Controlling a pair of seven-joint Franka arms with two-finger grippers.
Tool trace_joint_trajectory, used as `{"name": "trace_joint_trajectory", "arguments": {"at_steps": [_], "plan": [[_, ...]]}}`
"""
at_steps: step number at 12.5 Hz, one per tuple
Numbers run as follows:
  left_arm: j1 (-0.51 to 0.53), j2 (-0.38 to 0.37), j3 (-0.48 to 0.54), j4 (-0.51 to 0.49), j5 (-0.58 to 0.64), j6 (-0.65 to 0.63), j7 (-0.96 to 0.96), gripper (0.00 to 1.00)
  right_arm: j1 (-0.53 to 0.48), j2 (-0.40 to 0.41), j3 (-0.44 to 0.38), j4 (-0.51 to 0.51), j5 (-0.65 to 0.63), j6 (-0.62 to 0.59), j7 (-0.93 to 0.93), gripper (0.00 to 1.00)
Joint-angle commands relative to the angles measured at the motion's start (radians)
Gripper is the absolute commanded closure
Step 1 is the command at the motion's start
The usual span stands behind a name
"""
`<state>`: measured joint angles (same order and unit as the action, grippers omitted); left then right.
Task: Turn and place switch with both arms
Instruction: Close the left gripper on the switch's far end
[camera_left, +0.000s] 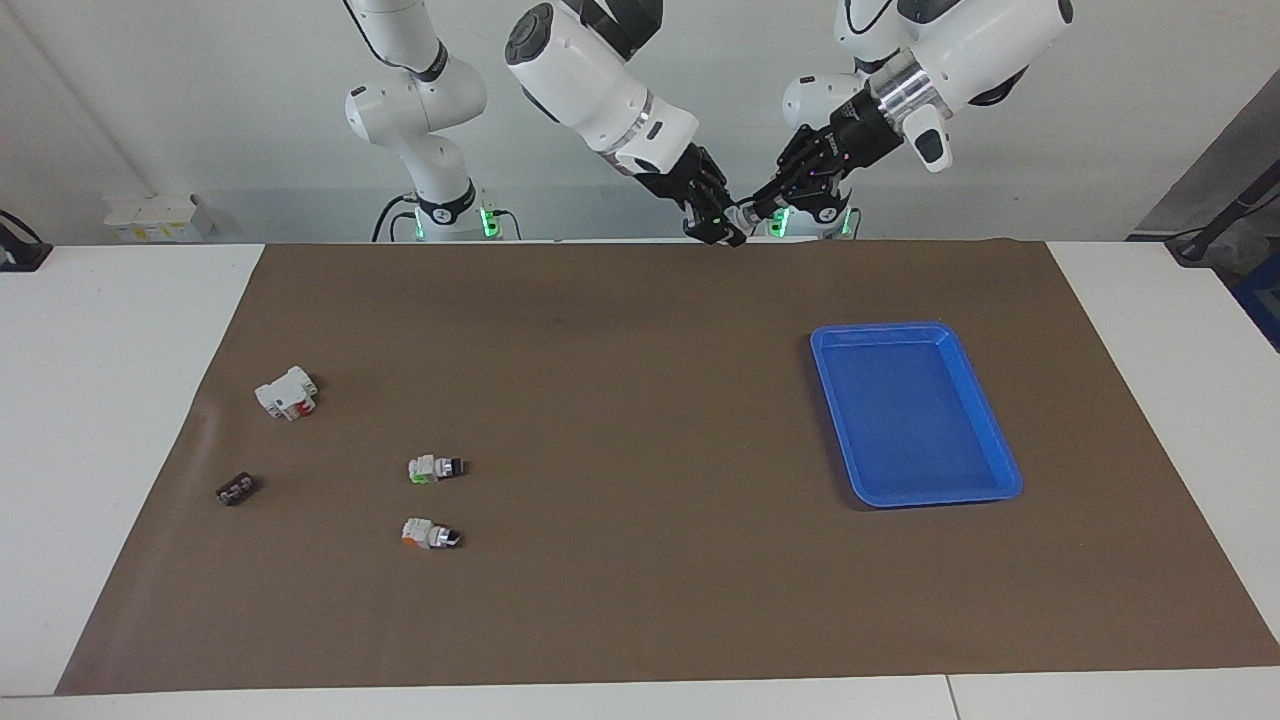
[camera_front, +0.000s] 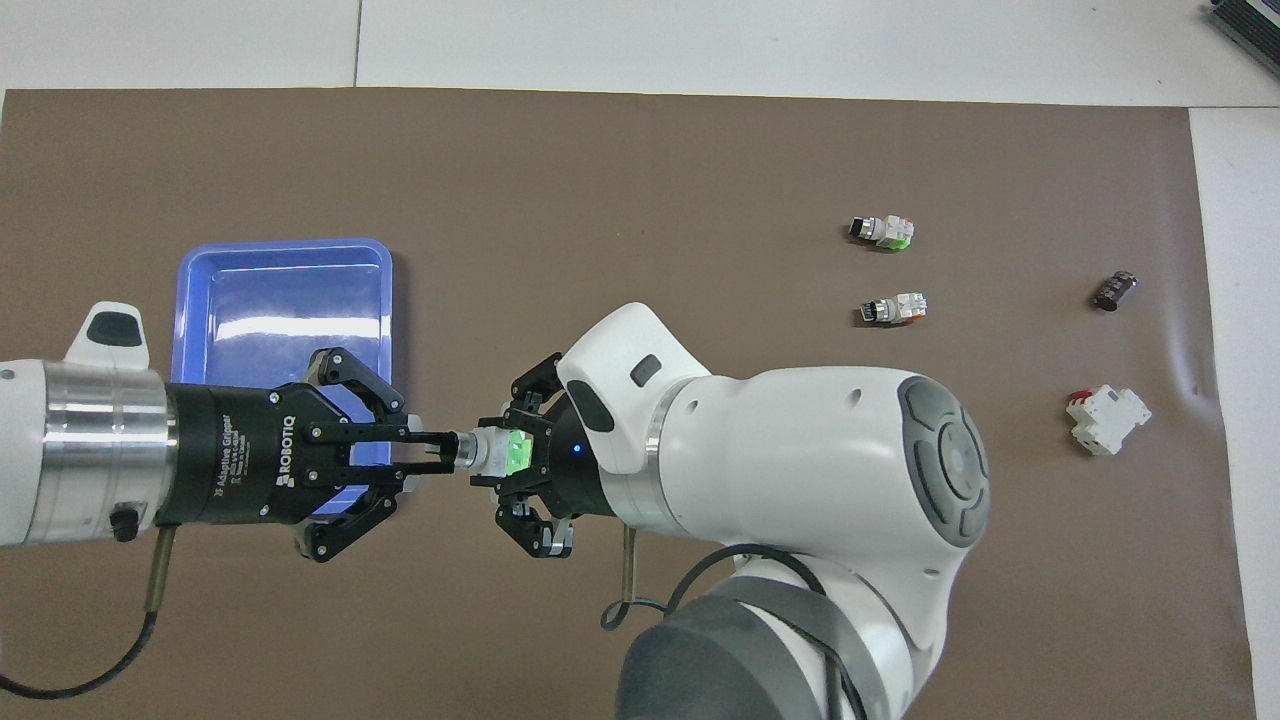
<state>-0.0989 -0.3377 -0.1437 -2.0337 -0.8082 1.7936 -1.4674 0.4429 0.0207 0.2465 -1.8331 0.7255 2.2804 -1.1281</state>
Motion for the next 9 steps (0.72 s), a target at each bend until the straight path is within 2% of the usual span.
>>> {"name": "trace_joint_trajectory", "arguments": {"at_steps": [1, 9], "plan": [[-0.008, -0.030, 0.000, -0.014, -0.016, -0.060, 0.149, 1.00, -0.004, -0.002, 0.002, -0.006, 0.025, 0.027, 0.004, 1.00], [-0.004, -0.043, -0.007, -0.023, -0.006, -0.112, 0.680, 1.00, -0.004, -0.002, 0.002, -0.006, 0.026, 0.033, 0.004, 1.00]]}}
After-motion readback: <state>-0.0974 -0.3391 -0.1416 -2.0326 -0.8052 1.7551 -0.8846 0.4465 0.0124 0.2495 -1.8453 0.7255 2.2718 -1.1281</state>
